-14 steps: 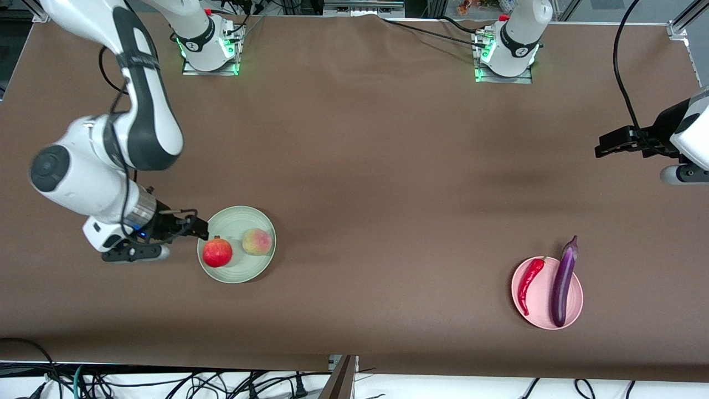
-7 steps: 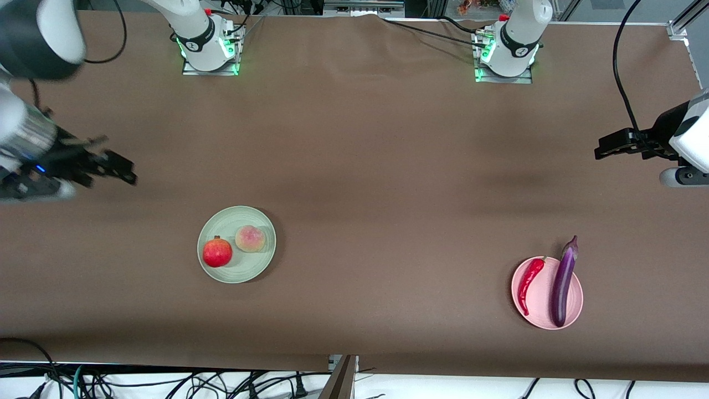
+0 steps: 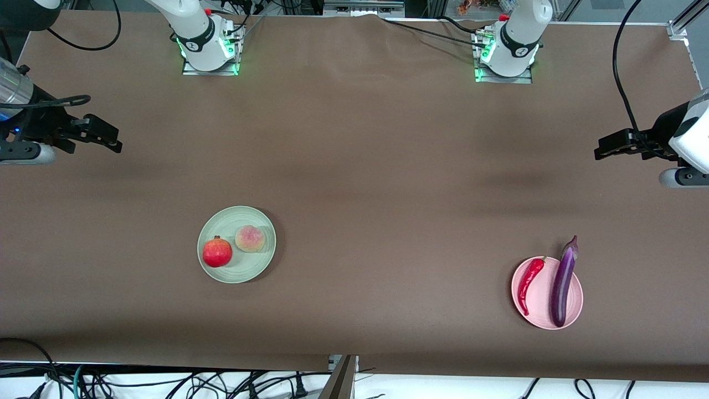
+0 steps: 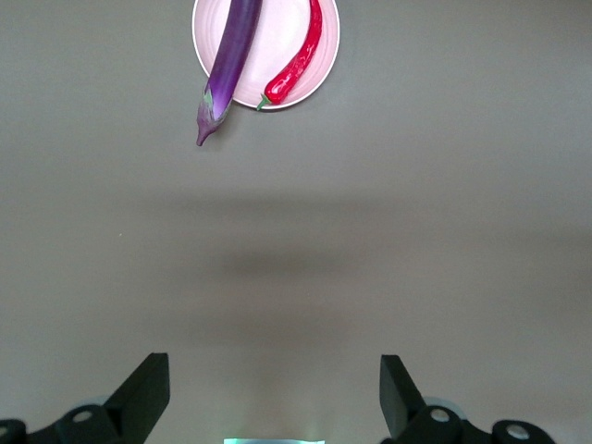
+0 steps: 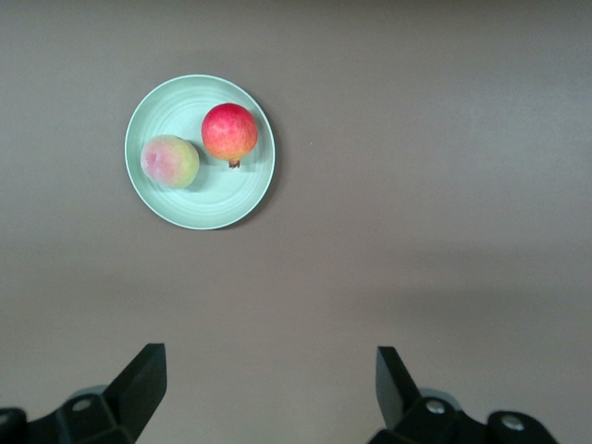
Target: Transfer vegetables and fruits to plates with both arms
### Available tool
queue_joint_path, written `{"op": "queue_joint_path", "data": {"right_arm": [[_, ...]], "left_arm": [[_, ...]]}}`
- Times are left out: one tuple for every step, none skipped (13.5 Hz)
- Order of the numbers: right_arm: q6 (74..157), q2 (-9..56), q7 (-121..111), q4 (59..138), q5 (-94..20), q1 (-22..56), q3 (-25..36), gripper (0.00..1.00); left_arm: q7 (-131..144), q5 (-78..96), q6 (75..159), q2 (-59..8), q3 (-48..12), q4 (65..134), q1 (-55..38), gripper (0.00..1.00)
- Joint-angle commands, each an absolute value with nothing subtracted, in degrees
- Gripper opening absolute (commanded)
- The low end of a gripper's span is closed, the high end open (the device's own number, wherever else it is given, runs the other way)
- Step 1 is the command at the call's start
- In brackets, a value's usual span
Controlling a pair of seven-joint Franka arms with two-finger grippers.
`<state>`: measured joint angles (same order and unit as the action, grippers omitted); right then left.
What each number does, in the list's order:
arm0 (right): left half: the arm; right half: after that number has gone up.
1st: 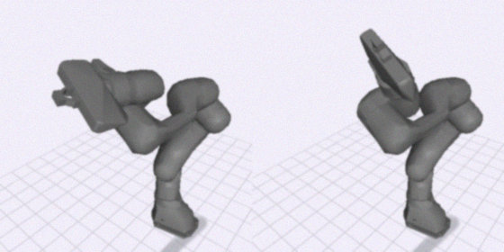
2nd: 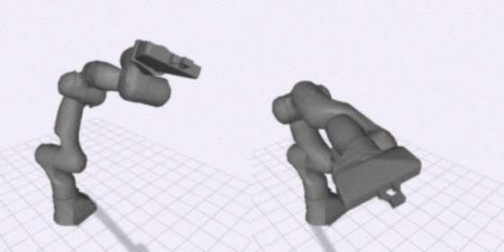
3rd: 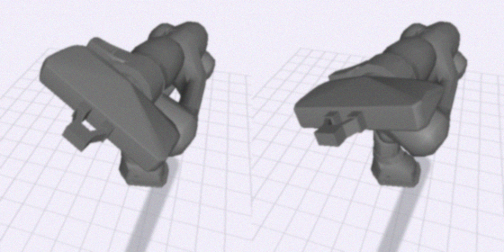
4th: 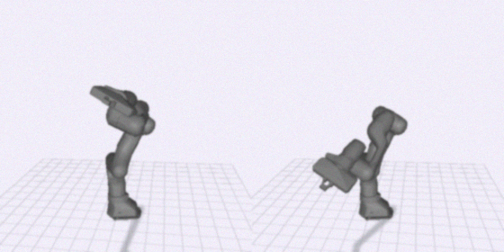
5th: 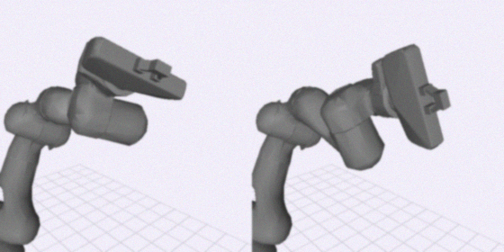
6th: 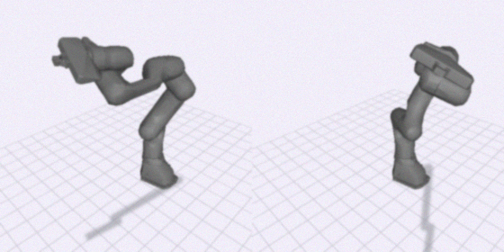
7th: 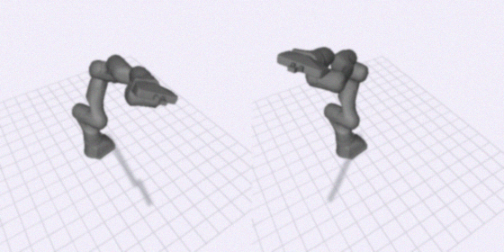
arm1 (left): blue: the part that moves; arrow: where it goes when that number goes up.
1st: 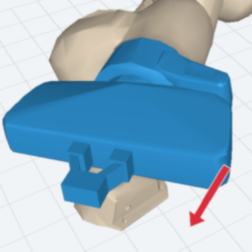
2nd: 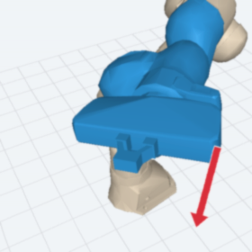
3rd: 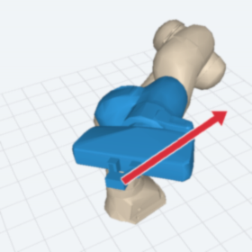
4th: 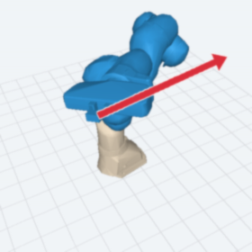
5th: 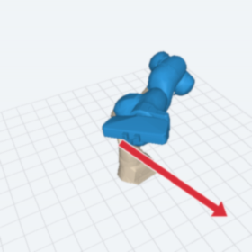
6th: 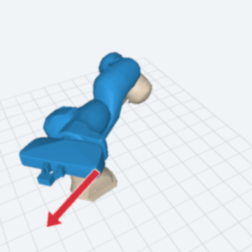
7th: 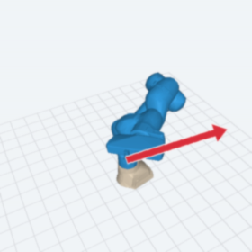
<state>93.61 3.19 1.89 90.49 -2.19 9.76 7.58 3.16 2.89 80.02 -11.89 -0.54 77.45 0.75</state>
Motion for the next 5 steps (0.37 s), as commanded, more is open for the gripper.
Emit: {"op": "queue_joint_path", "data": {"right_arm": [[92.72, 3.34, 2.20, 88.78, -1.23, 8.26, 6.06, 1.00], [92.64, 3.60, 2.28, 87.81, -1.23, 8.26, 6.06, 1.00], [92.55, 3.60, 2.37, 87.72, -1.23, 8.26, 6.06, 1.00], [92.55, 3.52, 2.29, 87.63, -1.58, 8.09, 6.15, 1.00], [92.11, 3.52, 2.02, 87.63, -1.67, 8.00, 6.24, 1.00]], "left_arm": [[3.69, 2.11, 79.63, -13.01, -0.62, 75.32, 0.53, 1.00], [3.69, 2.20, 79.63, -13.01, -0.53, 75.32, 0.53, 1.00], [3.69, 2.20, 79.63, -13.01, -0.61, 75.32, 0.53, 1.00], [3.69, 2.20, 79.63, -13.01, -0.62, 75.32, 0.53, 1.00], [3.69, 2.20, 79.63, -13.01, -0.62, 75.32, 0.53, 1.00]]}}
